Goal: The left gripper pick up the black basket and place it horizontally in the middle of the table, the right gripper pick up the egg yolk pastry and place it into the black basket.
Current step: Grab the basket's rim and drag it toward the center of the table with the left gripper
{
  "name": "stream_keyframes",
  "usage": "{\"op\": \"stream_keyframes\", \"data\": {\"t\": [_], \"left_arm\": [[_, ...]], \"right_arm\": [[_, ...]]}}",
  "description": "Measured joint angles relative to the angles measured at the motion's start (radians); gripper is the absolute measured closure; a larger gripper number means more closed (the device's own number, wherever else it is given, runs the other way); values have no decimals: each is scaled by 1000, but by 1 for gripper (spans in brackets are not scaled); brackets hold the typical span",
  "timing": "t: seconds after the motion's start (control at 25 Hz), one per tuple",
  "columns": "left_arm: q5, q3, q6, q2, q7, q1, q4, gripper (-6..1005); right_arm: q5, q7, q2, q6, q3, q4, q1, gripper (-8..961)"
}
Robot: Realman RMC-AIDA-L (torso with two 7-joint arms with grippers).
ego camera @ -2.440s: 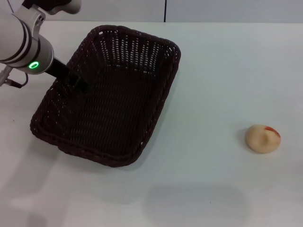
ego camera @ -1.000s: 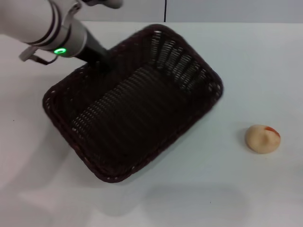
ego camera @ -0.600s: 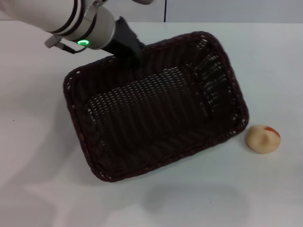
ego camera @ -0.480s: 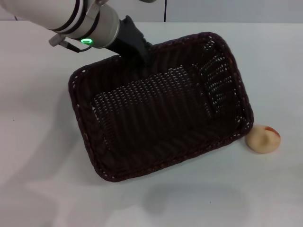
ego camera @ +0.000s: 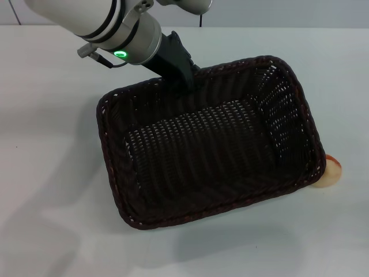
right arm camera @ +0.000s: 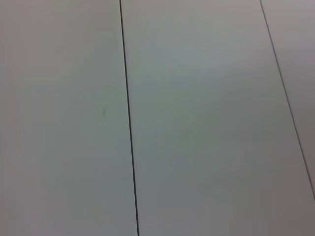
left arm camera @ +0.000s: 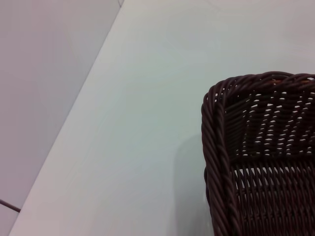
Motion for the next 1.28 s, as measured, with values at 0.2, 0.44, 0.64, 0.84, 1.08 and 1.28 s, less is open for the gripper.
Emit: {"op": "stream_keyframes", "data": {"t": [0.2,0.44,0.64,0.84,1.08,1.28], "left_arm": [[-1,-6,-6,-1,19,-11,21,804],[-1,-14,-9,-1,19,-31,68,791],[0,-41,-3,-1,17,-52,113,780],[-1,-33,12,-4,49,-52,118,769],[-3,-8,35,-7,63,-44,109,726],[-12,4,106,-7,61,-25,65,564]], "right_arm": [[0,0,0,-3,0,0,0,151],[0,-1,1,-6,-1,-1,1,151],[0,-2,0,-6,-4,0,2,151],[0,-2,0,-6,-10,1,2,151],[0,-2,0,-6,-11,1,3,151],[0,-2,0,-6,-11,0,2,151]]}}
